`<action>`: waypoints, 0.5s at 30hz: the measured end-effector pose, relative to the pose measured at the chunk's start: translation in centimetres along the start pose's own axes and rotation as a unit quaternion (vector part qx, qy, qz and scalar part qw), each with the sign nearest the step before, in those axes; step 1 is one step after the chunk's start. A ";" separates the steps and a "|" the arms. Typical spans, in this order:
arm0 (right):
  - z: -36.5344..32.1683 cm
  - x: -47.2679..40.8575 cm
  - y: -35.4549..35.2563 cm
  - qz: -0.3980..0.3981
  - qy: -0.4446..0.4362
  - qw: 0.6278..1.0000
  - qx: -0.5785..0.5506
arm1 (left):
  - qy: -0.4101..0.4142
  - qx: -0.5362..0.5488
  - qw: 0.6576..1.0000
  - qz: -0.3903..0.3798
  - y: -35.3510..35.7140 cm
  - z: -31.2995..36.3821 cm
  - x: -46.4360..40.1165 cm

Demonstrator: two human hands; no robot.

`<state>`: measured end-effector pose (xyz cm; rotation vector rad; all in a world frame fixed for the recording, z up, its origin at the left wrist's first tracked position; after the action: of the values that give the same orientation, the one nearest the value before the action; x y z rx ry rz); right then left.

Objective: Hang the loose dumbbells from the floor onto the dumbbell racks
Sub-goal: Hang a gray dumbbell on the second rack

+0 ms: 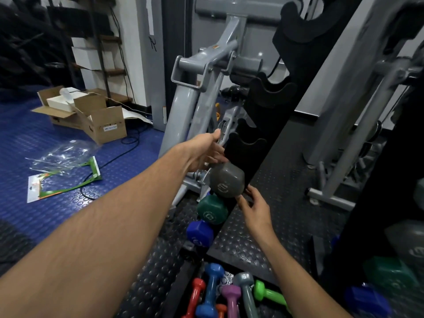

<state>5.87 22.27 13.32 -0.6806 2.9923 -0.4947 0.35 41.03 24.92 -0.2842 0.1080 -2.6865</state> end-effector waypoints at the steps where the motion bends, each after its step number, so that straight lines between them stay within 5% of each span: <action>1: 0.0 0.0 0.0 -0.001 0.001 1.000 0.000 | 0.007 0.001 1.000 0.002 0.1 -0.2 0.0; 8: -0.3 0.2 -0.6 -0.021 -0.004 0.999 0.033 | 0.058 0.065 0.995 0.040 0.4 -2.7 1.1; 15: 2.1 1.0 -1.6 -0.048 0.040 0.995 0.079 | 0.045 0.128 0.957 0.257 -1.9 -13.5 2.7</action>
<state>5.90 19.82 11.85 -0.8115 2.9612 -0.7737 -5.74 41.95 12.51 -0.0407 -0.1244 -2.1627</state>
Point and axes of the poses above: each hand's wrist, its own x-axis away from the middle knuckle, its own y-axis out of the palm, z = x × y, the point moved 6 cm from there along -x, towards the middle knuckle, and after that the axes turned 11 degrees about y, right-handed, at the moved point
